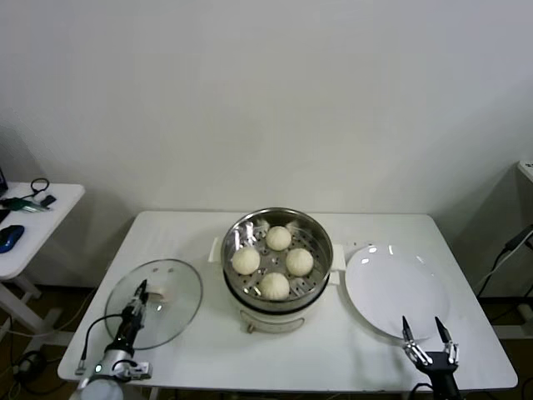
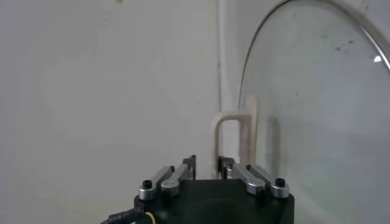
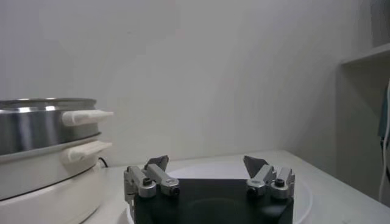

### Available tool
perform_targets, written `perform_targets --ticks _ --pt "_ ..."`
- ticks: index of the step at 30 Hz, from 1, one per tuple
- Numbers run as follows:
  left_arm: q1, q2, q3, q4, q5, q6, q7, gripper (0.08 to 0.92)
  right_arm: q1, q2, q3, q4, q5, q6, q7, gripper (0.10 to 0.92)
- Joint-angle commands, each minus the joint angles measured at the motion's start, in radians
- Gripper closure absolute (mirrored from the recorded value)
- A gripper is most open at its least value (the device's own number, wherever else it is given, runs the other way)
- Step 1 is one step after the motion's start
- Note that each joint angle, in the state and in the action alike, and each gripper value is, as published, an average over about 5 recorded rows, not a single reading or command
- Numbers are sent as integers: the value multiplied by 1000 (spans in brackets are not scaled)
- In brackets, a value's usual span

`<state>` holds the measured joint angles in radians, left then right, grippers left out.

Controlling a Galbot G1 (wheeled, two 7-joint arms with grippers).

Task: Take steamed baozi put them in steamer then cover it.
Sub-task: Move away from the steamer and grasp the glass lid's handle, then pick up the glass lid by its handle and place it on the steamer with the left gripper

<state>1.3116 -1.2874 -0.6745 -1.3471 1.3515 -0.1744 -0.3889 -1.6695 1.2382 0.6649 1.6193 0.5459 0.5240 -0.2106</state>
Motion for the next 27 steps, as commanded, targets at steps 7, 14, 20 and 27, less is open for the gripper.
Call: perform_targets --ticks 7,14,20,27 --pt "1 -1 5 -35 -63 19 28 861 -3 -1 11 20 -1 -6 3 203" --pt "47 43 2 -248 -223 84 107 864 -4 3 25 32 -53 -28 49 203" --pt "95 166 -21 -473 -371 260 250 864 4 3 32 30 -98 -37 87 203" --pt "85 271 16 -717 -404 475 398 864 25 14 25 28 -111 -49 86 203"
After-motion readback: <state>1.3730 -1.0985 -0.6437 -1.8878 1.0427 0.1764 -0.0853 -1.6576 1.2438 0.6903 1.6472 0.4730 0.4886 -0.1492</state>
